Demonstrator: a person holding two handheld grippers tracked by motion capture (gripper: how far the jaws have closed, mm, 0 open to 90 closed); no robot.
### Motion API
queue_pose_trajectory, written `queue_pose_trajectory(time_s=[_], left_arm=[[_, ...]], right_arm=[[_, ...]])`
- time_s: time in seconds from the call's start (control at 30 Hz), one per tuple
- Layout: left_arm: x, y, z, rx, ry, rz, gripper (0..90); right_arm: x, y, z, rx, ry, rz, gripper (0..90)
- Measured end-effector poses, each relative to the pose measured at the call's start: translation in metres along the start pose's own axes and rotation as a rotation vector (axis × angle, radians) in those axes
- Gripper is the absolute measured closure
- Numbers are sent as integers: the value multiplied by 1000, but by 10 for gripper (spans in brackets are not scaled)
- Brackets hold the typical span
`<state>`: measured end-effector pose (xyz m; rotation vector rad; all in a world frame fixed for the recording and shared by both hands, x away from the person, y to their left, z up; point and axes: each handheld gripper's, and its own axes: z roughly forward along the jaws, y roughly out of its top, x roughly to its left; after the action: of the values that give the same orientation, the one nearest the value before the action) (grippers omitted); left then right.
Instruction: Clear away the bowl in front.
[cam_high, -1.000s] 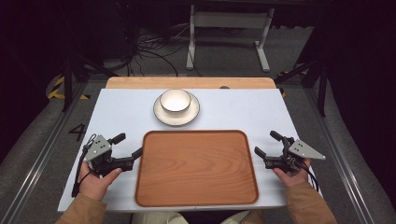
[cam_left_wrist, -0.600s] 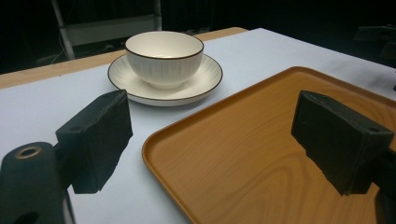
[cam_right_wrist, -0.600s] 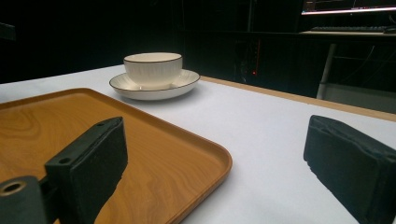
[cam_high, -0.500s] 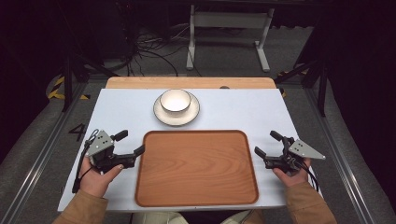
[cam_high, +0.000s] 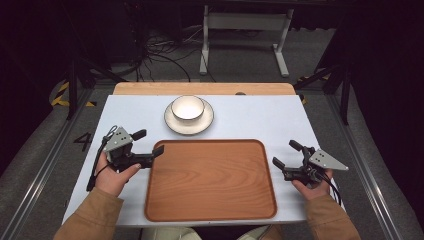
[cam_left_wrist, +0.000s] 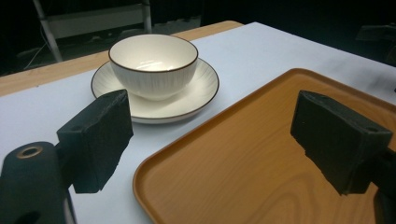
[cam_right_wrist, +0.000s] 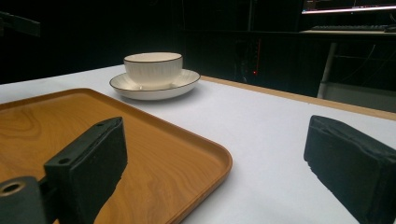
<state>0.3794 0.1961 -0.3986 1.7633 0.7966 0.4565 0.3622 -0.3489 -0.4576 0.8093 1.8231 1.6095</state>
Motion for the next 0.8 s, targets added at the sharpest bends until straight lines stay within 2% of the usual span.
queue_pose_trajectory(time_s=[0.27, 0.43, 0.8], left_arm=[[1, 12, 15, 5, -12, 27, 139], [2, 18, 25, 10, -21, 29, 138], [5, 31, 37, 8, -29, 52, 133]], right_arm=[[0, 0, 0, 1, 2, 3, 68], [0, 0, 0, 1, 2, 3, 68], [0, 0, 0, 3, 3, 5, 68]])
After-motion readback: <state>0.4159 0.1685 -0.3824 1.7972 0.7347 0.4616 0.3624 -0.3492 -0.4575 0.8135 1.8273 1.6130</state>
